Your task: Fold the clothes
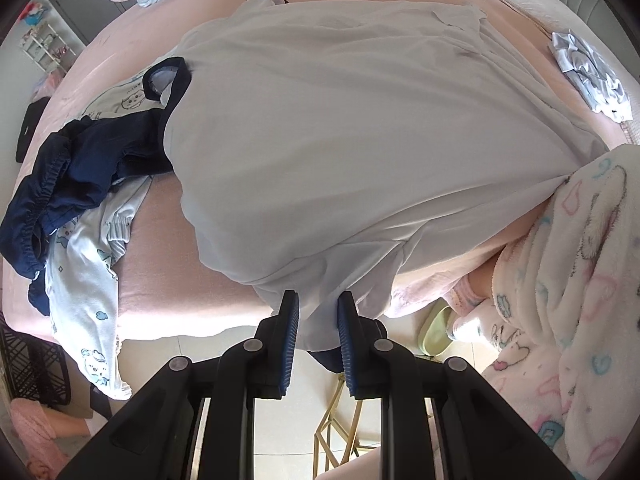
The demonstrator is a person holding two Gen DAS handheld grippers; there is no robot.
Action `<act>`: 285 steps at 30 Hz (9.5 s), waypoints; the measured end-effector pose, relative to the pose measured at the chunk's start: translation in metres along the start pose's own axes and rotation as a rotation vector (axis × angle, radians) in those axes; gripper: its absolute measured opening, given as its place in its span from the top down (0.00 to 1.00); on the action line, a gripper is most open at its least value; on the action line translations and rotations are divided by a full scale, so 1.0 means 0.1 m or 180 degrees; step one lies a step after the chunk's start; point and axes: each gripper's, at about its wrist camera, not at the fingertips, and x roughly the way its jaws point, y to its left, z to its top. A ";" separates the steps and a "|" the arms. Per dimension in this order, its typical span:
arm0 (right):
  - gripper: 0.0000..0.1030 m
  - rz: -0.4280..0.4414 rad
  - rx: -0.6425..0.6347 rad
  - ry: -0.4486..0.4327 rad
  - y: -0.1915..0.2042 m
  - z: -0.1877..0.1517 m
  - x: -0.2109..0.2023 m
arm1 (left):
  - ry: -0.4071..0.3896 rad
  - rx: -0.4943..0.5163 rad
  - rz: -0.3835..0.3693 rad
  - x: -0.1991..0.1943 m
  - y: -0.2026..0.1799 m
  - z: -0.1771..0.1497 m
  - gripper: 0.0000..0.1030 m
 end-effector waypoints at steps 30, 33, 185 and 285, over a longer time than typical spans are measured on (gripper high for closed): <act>0.29 0.0153 -0.0058 -0.0247 -0.14 -0.10 -0.47 | 0.0069 -0.0856 -0.0562 0.01 0.65 0.66 0.23; 0.29 0.0137 -0.0029 -0.0246 -0.15 -0.04 -0.46 | 0.0077 -0.0783 -0.0538 0.06 0.49 0.65 0.23; 0.26 0.1420 -0.0693 -0.0779 -0.10 0.72 -0.10 | 0.0591 -0.0033 -0.1180 -0.22 -0.50 2.03 0.31; 0.94 0.2331 -0.0105 -0.0280 -0.09 0.43 0.26 | 0.1158 0.0815 -0.1320 0.27 -2.21 1.46 0.83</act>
